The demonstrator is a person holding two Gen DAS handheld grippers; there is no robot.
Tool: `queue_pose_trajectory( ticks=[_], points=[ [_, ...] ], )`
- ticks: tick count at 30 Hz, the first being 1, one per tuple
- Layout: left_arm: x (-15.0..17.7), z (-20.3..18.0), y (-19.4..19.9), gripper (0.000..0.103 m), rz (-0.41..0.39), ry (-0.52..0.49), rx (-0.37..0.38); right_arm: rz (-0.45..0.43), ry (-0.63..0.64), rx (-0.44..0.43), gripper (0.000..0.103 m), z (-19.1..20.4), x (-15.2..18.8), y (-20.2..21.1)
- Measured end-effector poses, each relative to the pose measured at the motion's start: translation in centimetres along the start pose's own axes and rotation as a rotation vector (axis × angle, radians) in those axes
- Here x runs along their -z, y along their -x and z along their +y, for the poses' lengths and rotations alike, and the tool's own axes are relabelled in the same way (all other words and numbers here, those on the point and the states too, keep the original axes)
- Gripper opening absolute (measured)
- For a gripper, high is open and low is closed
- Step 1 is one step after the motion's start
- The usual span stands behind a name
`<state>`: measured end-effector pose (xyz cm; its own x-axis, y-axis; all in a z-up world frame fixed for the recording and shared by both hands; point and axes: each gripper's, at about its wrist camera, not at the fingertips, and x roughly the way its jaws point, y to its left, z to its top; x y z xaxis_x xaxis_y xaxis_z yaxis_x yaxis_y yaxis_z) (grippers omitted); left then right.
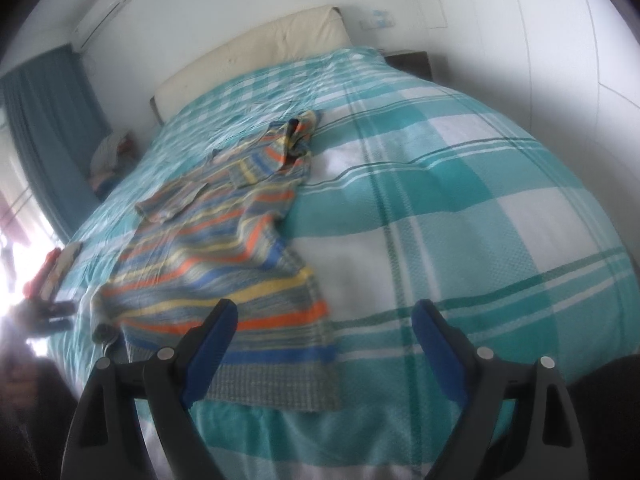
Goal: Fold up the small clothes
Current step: 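Grasp the sweater hem with the left tool while the right tool grasps the hem beside it, then lift the hem with both tools and fold it toward the collar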
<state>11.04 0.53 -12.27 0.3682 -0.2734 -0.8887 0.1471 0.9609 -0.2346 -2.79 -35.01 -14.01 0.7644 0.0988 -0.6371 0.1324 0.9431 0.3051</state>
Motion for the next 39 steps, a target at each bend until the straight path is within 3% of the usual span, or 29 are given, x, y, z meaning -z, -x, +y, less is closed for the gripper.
queue_pose_trajectory(
  ticks=[1, 2, 3, 4, 6, 12, 14, 16, 18, 20, 21, 22, 23, 24, 25, 32, 37, 39],
  points=[
    [0.1, -0.8, -1.1, 0.074, 0.031, -0.026, -0.038, -0.001, 0.012, -0.001, 0.088, 0.1, 0.1, 0.3],
    [0.2, -1.3, -1.7, 0.067, 0.049, -0.047, -0.082, -0.002, 0.017, -0.005, 0.088, 0.1, 0.0, 0.6],
    [0.3, -1.2, -1.4, 0.047, 0.040, -0.060, -0.072, -0.004, 0.015, -0.007, 0.088, 0.0, 0.0, 0.9],
    [0.5, -0.7, -0.6, 0.017, 0.045, -0.056, -0.034, -0.006, 0.010, -0.007, 0.088, -0.3, 0.0, 1.2],
    [1.0, 1.8, 1.4, 0.009, 0.077, 0.001, 0.016, 0.001, -0.018, -0.007, 0.088, -1.0, -0.2, 1.6],
    [2.6, 6.6, 5.3, 0.007, 0.034, -0.044, -0.177, 0.110, -0.040, -0.011, 0.088, -2.1, -1.8, 0.4],
    [2.8, 6.7, 4.9, 0.021, 0.026, -0.049, -0.136, 0.173, -0.010, -0.022, 0.088, -2.1, -2.5, -0.7],
    [3.0, 7.1, 4.9, 0.070, 0.010, -0.020, -0.067, 0.266, 0.008, -0.071, 0.088, -2.2, -2.8, -1.9],
    [3.1, 6.7, 4.7, 0.080, -0.046, -0.014, -0.053, 0.378, 0.019, -0.141, 0.088, -2.2, -2.5, -3.2],
    [2.9, 5.8, 3.5, 0.076, -0.033, -0.050, -0.077, 0.434, 0.036, -0.188, 0.086, -1.7, -1.5, -4.0],
    [2.8, 5.1, 2.6, 0.057, -0.011, -0.074, -0.085, 0.458, 0.053, -0.196, 0.077, -1.3, -0.9, -4.4],
    [2.9, 4.6, 1.9, 0.024, 0.012, -0.099, -0.091, 0.482, 0.088, -0.200, 0.073, -0.6, -0.3, -4.8],
    [3.2, 4.2, 1.2, 0.008, 0.033, -0.125, -0.098, 0.489, 0.141, -0.201, 0.063, 0.3, 0.1, -4.9],
    [3.4, 3.8, 0.7, 0.005, 0.043, -0.144, -0.103, 0.497, 0.175, -0.211, 0.032, 0.9, 0.3, -4.8],
    [3.5, 3.6, 0.7, 0.004, 0.035, -0.157, -0.118, 0.516, 0.170, -0.237, 0.008, 1.2, 0.3, -4.7],
    [4.4, 4.7, 5.6, 0.003, 0.006, -0.179, -0.082, 0.512, 0.145, -0.224, 0.005, 1.7, -1.4, 0.3],
    [5.5, 4.3, 1.8, 0.003, 0.058, -0.194, -0.157, 0.614, 0.143, -0.081, 0.005, 1.4, 1.9, -2.8],
    [5.6, 4.0, 1.5, 0.004, 0.043, -0.210, -0.186, 0.624, 0.138, -0.051, 0.004, 1.4, 2.6, -3.9]
  ],
)
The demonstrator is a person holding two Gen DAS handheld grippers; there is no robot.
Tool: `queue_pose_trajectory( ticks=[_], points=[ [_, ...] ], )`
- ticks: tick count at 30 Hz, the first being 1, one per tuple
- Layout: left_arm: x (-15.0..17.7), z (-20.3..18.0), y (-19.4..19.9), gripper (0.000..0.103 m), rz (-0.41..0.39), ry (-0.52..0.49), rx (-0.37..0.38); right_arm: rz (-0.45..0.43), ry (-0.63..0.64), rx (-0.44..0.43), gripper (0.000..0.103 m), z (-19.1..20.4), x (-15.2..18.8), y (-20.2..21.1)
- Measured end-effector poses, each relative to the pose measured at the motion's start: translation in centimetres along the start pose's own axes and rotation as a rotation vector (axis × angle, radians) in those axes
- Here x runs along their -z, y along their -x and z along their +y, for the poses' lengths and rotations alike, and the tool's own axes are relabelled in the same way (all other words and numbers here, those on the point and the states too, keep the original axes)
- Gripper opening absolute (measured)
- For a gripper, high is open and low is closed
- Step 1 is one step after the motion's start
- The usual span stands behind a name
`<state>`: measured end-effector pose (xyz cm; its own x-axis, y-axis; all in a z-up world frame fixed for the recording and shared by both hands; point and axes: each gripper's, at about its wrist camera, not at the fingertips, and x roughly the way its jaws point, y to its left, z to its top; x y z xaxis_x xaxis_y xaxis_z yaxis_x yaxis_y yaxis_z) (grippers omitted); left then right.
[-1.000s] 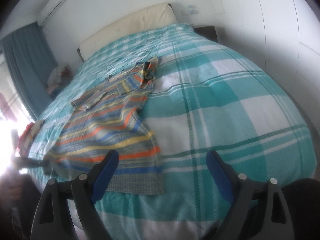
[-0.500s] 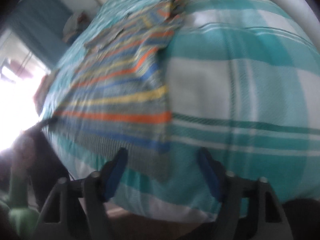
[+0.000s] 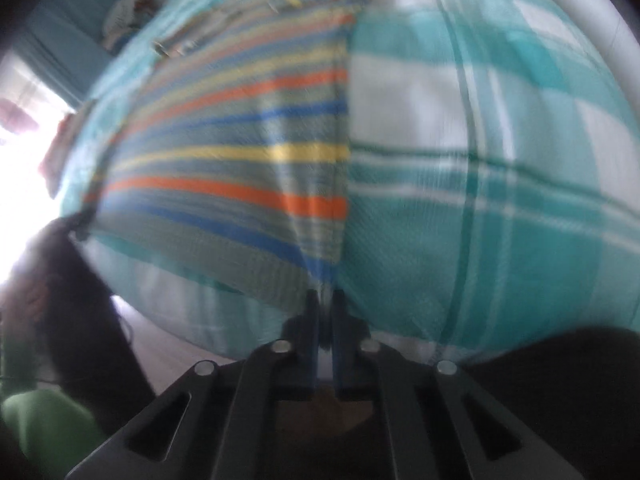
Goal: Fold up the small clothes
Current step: 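Lift the hem with both tools and fold it toward the collar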
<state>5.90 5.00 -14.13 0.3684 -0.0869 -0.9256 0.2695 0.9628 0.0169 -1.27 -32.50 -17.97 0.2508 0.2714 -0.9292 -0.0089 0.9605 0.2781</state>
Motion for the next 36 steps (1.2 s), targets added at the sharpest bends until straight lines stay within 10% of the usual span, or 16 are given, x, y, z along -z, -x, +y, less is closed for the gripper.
queue_pose_trajectory(
  ticks=[5, 7, 9, 16, 21, 26, 31, 34, 36],
  points=[
    [0.3, -0.2, 0.6, 0.016, -0.017, -0.037, -0.046, 0.000, -0.028, -0.010, 0.004, -0.2, -0.7, 0.3],
    [0.6, -0.2, 1.5, 0.050, -0.021, -0.055, -0.095, 0.009, -0.040, -0.047, 0.012, -0.8, -0.7, 0.4],
    [0.6, 0.2, 3.3, 0.063, -0.055, -0.071, -0.149, 0.023, -0.044, -0.029, 0.029, -2.0, -0.9, 1.8],
    [-3.0, 3.2, 10.8, 0.088, -0.331, 0.072, -0.139, -0.336, -0.107, 0.525, 0.055, -3.3, -5.7, 12.2],
    [-7.3, -0.2, 7.4, 0.093, -0.439, 0.062, 0.070, -0.456, 0.140, 0.299, 0.060, 3.2, -13.7, 13.1],
    [-7.7, -4.6, 0.3, 0.093, -0.443, -0.036, 0.031, -0.323, 0.445, 0.121, 0.063, 10.8, -23.3, 4.7],
    [-6.4, -5.8, -2.2, 0.093, -0.390, -0.075, -0.014, -0.272, 0.477, 0.203, 0.061, 10.8, -28.3, -4.3],
    [-6.5, -5.4, -2.3, 0.095, -0.376, -0.051, 0.005, -0.224, 0.297, 0.133, 0.010, 7.4, -29.7, -5.7],
    [-6.7, -5.0, -2.7, 0.096, -0.358, -0.025, 0.026, -0.277, 0.191, 0.080, 0.004, 4.3, -29.3, -2.8]
  ],
)
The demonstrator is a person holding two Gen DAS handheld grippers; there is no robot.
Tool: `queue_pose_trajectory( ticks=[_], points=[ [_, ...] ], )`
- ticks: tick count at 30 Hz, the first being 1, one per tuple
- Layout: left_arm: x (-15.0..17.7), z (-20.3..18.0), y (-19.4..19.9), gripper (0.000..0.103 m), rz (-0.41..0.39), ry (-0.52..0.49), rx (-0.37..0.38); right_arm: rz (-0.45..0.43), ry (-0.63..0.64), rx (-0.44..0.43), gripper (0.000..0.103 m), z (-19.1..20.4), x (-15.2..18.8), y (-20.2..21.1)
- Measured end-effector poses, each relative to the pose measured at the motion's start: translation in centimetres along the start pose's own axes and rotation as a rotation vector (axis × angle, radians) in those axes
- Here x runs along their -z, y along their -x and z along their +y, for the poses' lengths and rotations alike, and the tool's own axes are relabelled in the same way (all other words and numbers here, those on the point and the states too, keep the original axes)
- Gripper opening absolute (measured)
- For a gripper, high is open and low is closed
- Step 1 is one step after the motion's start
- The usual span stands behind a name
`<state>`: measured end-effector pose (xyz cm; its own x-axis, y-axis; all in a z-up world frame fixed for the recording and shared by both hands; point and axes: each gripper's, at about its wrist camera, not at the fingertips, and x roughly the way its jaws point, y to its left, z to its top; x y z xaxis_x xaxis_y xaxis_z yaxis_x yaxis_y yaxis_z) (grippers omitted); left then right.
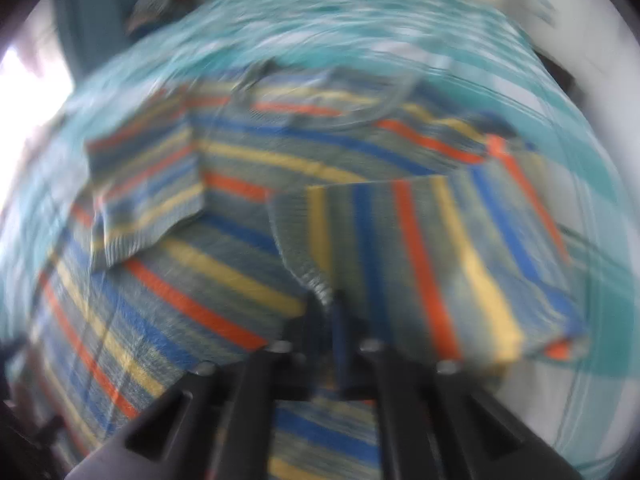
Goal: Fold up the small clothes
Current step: 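Lift the hem with both tools and fold it toward the collar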
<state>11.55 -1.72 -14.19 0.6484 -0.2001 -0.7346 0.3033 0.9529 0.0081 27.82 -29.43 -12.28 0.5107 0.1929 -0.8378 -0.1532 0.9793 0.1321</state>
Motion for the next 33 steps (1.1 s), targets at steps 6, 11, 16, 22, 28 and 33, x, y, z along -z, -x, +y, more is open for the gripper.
queue_pose_trajectory(
  ticks=[6, 11, 16, 22, 28, 33],
  points=[
    [0.4, 0.1, -0.4, 0.097, -0.003, 0.015, 0.008, -0.238, -0.431, -0.016, 0.004, -15.7, 4.3, 11.5],
    [0.5, -0.2, -0.6, 0.098, -0.015, 0.006, -0.005, -0.282, -0.738, 0.000, 0.004, -26.5, 11.3, 13.2],
    [0.6, 0.1, -0.8, 0.099, -0.027, 0.012, 0.001, -0.317, -0.875, -0.150, 0.010, -29.4, 15.7, 10.9],
    [0.8, 0.0, -0.9, 0.100, -0.040, 0.008, -0.008, -0.396, -0.900, -0.250, 0.030, -29.2, 16.1, 10.1],
    [0.7, -0.1, -1.1, 0.101, -0.038, 0.003, -0.015, -0.324, -0.798, 0.145, 0.001, -27.7, 15.5, 11.5],
    [0.7, -0.1, -1.1, 0.101, -0.038, 0.001, -0.018, -0.271, -0.767, 0.183, 0.001, -27.4, 15.9, 10.5]
  ],
)
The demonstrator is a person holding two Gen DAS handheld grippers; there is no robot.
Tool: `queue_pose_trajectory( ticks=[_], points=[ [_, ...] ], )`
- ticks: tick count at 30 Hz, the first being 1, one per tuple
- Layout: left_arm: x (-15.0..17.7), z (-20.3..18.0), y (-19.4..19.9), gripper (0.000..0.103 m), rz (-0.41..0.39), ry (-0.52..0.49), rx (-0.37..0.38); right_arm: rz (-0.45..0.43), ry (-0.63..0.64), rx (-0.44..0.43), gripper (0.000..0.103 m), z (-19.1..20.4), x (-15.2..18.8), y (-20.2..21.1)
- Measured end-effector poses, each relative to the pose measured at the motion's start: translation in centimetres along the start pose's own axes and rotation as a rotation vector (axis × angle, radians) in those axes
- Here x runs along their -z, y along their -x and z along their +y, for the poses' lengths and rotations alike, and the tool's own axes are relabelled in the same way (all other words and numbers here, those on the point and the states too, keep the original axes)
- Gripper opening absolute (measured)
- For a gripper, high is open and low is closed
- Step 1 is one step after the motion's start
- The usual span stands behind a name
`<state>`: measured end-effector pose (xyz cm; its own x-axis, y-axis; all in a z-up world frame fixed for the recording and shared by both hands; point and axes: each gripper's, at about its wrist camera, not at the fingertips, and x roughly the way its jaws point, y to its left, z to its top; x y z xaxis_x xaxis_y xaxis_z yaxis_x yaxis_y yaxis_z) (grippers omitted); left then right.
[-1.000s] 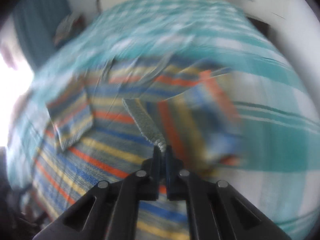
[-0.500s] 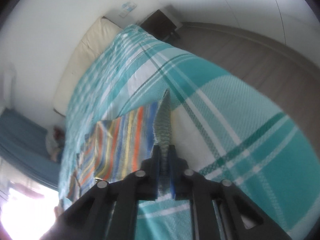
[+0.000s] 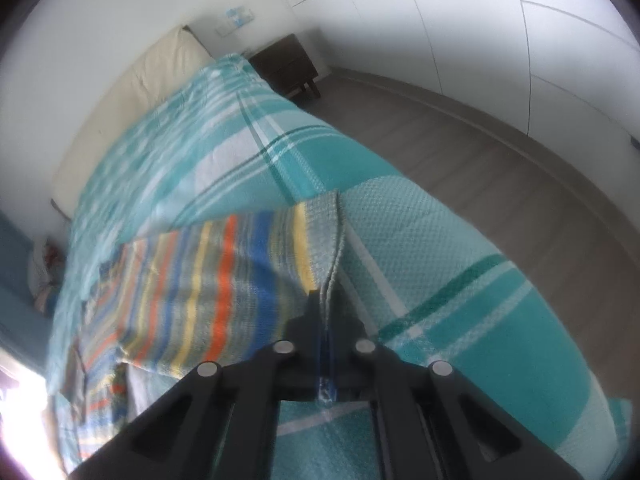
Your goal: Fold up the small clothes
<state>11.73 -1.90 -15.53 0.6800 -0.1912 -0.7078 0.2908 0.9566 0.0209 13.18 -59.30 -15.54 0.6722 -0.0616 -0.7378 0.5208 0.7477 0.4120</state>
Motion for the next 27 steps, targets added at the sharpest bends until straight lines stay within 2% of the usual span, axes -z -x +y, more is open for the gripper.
queue_pose_trajectory(
  ticks=[4, 6, 12, 14, 16, 17, 18, 20, 22, 24, 27],
  points=[
    [0.0, 0.0, 0.0, 0.102, 0.000, 0.002, 0.002, -0.022, -0.013, 0.023, 0.000, -0.2, 0.5, 0.7],
    [0.0, 0.0, 0.0, 0.102, 0.000, 0.001, 0.000, -0.030, 0.001, 0.061, 0.002, -0.2, 0.5, 0.7],
    [-0.1, 0.0, -0.1, 0.102, 0.009, 0.001, -0.002, -0.089, -0.008, 0.277, 0.018, -1.7, 0.5, 2.9],
    [-0.4, 0.1, 0.1, 0.102, 0.039, 0.005, -0.018, -0.156, 0.006, 0.316, 0.019, -1.6, 0.5, 4.7],
    [-0.9, 0.3, 0.9, 0.101, 0.079, 0.008, -0.038, -0.230, 0.033, 0.306, 0.021, -0.9, 0.6, 6.5],
    [-1.2, 0.5, 1.7, 0.101, 0.096, 0.013, -0.031, -0.269, 0.049, 0.298, 0.028, -0.4, 0.7, 7.3],
    [-1.7, 0.8, 3.0, 0.101, 0.095, 0.022, -0.004, -0.314, 0.070, 0.280, 0.042, 0.2, 0.9, 8.2],
    [-3.5, 1.5, 6.2, 0.101, 0.042, 0.021, 0.051, -0.396, 0.126, 0.226, 0.058, 1.7, 1.3, 9.7],
    [-6.2, 1.8, 8.5, 0.102, -0.018, -0.014, 0.069, -0.433, 0.199, 0.181, 0.060, 3.4, 1.7, 10.2],
    [-9.7, 1.9, 9.7, 0.102, -0.072, -0.068, 0.085, -0.416, 0.256, 0.146, 0.061, 4.9, 2.1, 9.6],
    [-14.2, 0.5, 7.6, 0.102, -0.094, -0.193, 0.104, -0.350, 0.290, 0.097, 0.061, 6.2, 2.8, 8.0]
  ],
)
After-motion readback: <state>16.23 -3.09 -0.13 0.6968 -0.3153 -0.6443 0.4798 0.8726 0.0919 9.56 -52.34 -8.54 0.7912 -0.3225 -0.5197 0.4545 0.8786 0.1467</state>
